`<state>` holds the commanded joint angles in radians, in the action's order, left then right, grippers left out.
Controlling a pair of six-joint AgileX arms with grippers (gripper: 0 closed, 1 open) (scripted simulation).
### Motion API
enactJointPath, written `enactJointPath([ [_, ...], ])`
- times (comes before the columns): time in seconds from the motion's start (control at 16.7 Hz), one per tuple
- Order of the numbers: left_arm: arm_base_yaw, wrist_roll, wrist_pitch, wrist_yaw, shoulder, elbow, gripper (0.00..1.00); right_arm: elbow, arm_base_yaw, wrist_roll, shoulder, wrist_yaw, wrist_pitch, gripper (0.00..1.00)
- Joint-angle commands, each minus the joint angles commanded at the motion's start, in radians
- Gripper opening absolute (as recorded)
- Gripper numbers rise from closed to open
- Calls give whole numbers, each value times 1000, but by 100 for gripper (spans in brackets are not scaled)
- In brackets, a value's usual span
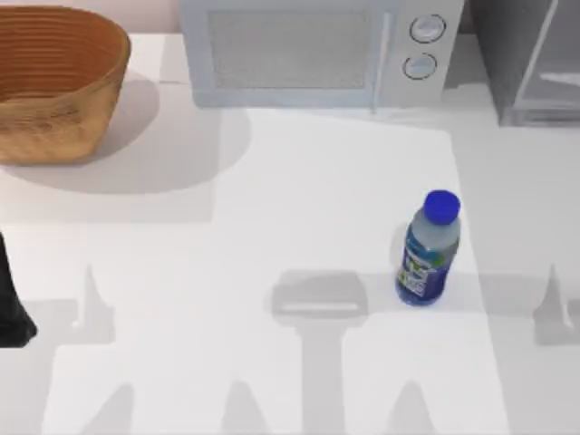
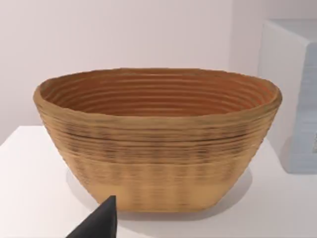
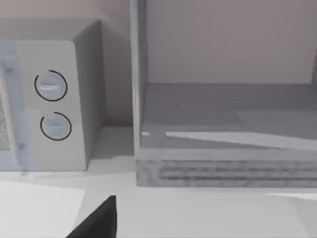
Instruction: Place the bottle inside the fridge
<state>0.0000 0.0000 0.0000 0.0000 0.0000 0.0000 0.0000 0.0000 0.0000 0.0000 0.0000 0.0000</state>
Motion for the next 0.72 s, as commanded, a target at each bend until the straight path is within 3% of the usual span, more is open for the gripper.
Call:
enactJointPath([
  [0.36, 0, 0, 0, 0, 0, 0, 100, 9, 25, -2, 101, -30, 84, 100],
  [0.72, 0, 0, 0, 0, 0, 0, 100, 39, 106, -19, 504, -144, 412, 100],
])
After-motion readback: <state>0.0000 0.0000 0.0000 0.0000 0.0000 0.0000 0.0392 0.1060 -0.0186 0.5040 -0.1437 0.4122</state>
